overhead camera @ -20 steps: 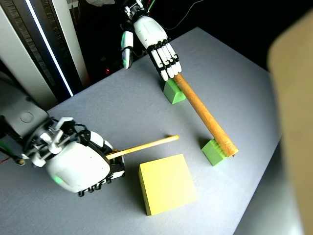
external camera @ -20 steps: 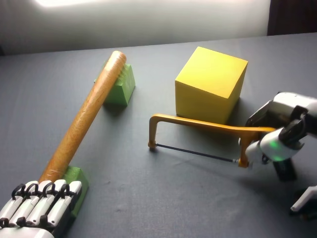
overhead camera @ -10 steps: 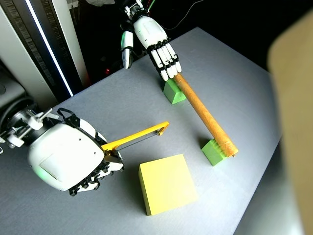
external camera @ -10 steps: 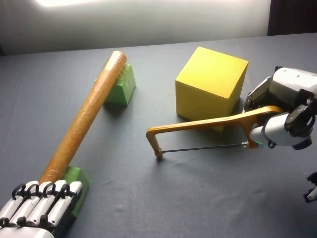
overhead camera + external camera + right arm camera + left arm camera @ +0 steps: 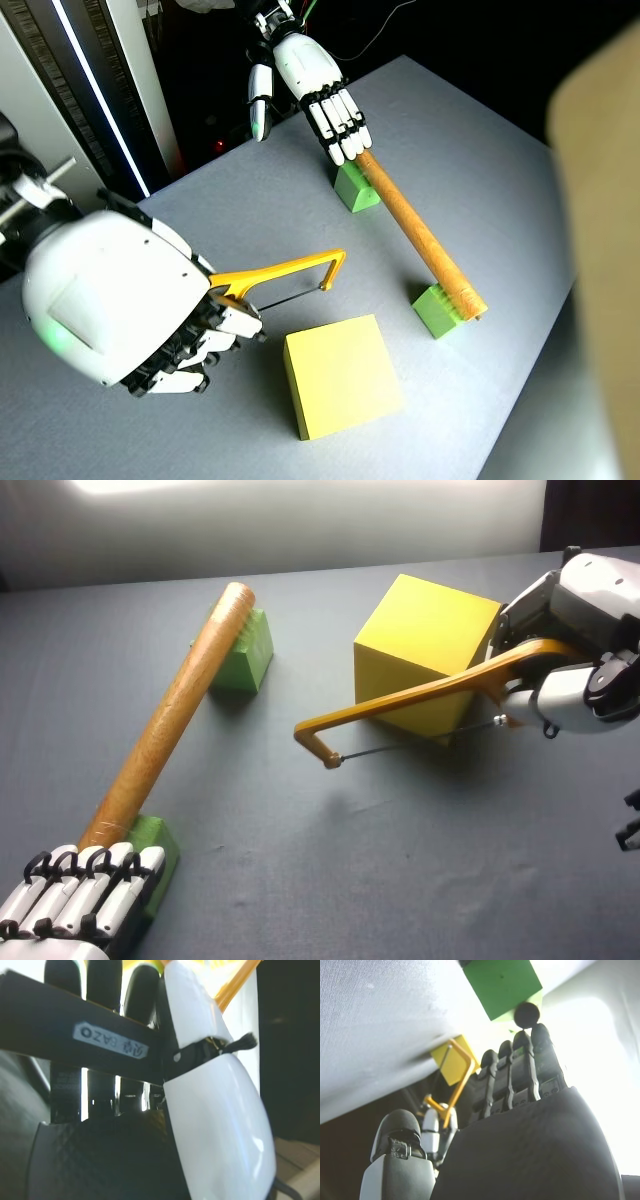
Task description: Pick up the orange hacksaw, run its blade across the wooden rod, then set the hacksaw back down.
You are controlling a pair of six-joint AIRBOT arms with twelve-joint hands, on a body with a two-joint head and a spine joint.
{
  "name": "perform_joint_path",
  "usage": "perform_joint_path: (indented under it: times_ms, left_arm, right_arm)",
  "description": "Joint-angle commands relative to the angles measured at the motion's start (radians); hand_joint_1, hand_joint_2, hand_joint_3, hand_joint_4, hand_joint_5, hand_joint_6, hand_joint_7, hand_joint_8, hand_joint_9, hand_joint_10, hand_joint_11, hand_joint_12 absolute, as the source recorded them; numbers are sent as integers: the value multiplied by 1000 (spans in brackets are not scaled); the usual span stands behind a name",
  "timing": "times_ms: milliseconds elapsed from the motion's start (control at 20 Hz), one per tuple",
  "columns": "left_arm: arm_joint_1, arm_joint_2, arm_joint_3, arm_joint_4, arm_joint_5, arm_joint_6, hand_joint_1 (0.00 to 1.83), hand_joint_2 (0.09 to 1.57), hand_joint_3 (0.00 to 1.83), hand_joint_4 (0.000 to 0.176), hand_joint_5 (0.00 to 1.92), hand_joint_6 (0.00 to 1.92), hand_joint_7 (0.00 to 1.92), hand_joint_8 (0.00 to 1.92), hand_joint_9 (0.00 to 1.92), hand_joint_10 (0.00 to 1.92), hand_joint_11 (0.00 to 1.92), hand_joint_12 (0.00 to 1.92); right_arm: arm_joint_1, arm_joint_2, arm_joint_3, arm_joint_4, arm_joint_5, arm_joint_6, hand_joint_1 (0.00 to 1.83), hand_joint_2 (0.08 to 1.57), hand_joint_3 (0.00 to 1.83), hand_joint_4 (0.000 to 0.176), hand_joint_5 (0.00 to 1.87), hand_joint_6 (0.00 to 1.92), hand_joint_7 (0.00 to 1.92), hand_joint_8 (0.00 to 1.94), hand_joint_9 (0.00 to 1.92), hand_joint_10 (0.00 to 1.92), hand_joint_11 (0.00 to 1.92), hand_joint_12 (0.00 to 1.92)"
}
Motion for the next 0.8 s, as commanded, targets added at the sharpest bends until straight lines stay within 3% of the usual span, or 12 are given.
perform_joint_path:
  times_ms: [0, 150, 200, 250, 350, 650, 750]
  left_arm:
    - [-2, -1, 6, 44, -70, -7, 0, 1144, 0, 0, 109, 4, 83, 4, 68, 3, 0, 198]
    - [-2, 0, 9, 44, -70, -11, 0, 1146, 1, 0, 88, 1, 54, 2, 44, 1, 0, 156]
    - [-2, 0, 9, 44, -70, -11, 0, 1144, 0, 0, 90, 2, 59, 4, 50, 4, 0, 157]
    - [-2, 0, 10, 44, -70, -12, 0, 1148, 2, 0, 92, 2, 64, 6, 53, 5, 0, 157]
    - [-2, 1, 10, 44, -70, -12, 0, 1143, 0, 0, 90, 2, 64, 4, 51, 2, 0, 130]
    - [-2, 1, 11, 44, -70, -15, 0, 1140, 0, 0, 105, 2, 87, 3, 73, 2, 0, 203]
    - [-3, 1, 12, 44, -70, -16, 0, 1143, 0, 0, 82, 1, 63, 1, 51, 1, 0, 122]
  right_arm:
    - [13, 6, -5, -63, 43, 19, 1243, 1102, 0, 0, 915, 1025, 1118, 856, 1261, 338, 878, 1138]
    - [23, 6, -22, -63, 86, 64, 1247, 1095, 0, 0, 924, 1009, 1136, 828, 1264, 326, 876, 1130]
    - [27, 6, -27, -64, 97, 74, 1264, 1057, 0, 0, 1006, 871, 1237, 643, 1322, 182, 986, 851]
    - [35, 5, -35, -65, 111, 90, 1273, 1039, 0, 0, 1046, 801, 1293, 537, 1358, 95, 1055, 688]
    - [44, 4, -41, -65, 112, 112, 1248, 1090, 2, 0, 932, 1003, 1148, 798, 1372, 67, 931, 1064]
    - [83, -25, -41, -133, 108, 162, 1245, 1097, 1, 0, 922, 1007, 1128, 842, 1371, 60, 884, 1062]
    - [91, -38, -38, -154, 114, 162, 1243, 1099, 1, 0, 920, 1013, 1122, 849, 1371, 59, 905, 1066]
